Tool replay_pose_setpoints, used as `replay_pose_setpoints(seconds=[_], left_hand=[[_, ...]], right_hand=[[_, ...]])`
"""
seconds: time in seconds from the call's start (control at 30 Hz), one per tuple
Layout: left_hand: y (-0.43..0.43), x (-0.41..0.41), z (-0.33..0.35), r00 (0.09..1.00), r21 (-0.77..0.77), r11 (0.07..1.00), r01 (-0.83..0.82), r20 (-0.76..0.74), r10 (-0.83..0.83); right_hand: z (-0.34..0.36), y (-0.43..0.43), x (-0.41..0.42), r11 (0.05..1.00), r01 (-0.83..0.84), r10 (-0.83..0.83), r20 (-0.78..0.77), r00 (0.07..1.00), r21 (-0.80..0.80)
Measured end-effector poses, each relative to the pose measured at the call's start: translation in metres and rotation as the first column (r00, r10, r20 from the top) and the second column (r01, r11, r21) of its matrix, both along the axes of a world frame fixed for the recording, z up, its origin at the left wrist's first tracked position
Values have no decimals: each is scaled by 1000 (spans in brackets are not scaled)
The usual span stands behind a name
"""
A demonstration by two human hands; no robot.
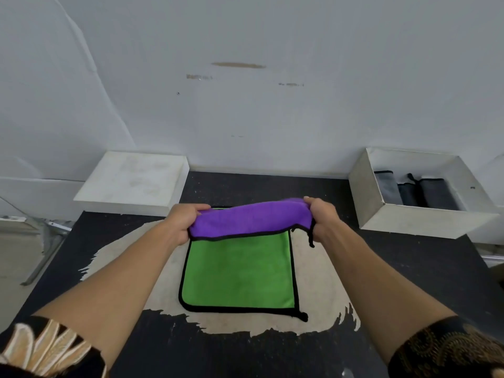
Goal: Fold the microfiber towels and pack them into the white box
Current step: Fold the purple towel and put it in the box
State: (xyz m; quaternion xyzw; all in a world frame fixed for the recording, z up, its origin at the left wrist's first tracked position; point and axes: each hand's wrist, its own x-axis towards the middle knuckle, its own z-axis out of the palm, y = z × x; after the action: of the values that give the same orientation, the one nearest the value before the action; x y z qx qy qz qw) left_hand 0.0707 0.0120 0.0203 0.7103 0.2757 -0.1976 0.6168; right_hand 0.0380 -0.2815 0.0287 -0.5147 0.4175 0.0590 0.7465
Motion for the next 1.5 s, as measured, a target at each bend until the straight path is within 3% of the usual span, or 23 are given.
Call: replay_pose_setpoints(seconds=[0.27, 0.57, 0.7, 0.87, 1.0, 1.17, 1.37, 1.5], left_hand=[[-23, -10, 6, 997, -15, 998, 62, -38, -63], [-91, 18, 84, 971, -240, 962, 130, 226, -75], [-123, -4, 67, 958, -254, 953, 164, 272, -92], [-154, -62, -21, 949, -40, 962, 270, 179, -259], [-173, -107, -83, 939, 108, 937, 333, 49, -339], [-202, -139, -108, 917, 330, 867, 373, 13, -399], [-247, -158, -105, 898, 418, 859, 296, 184, -399], [-271, -169, -112, 914, 482, 813, 328, 54, -401]], right_hand=[[-14, -25, -23, 1000, 29, -30, -89, 996, -10], [53, -87, 0, 991, 133, -128, 201, 971, -11], [49, -119, -30, 976, 199, -174, 235, 956, -90], [-31, -146, -98, 975, 109, -115, -21, 993, -196], [-89, -172, -151, 940, -57, -41, -277, 960, -337], [-111, -213, -183, 859, -202, 49, -316, 947, -471], [-109, -263, -189, 754, -231, 69, -275, 959, -615], [-108, -284, -198, 716, -399, 177, -404, 897, -573]])
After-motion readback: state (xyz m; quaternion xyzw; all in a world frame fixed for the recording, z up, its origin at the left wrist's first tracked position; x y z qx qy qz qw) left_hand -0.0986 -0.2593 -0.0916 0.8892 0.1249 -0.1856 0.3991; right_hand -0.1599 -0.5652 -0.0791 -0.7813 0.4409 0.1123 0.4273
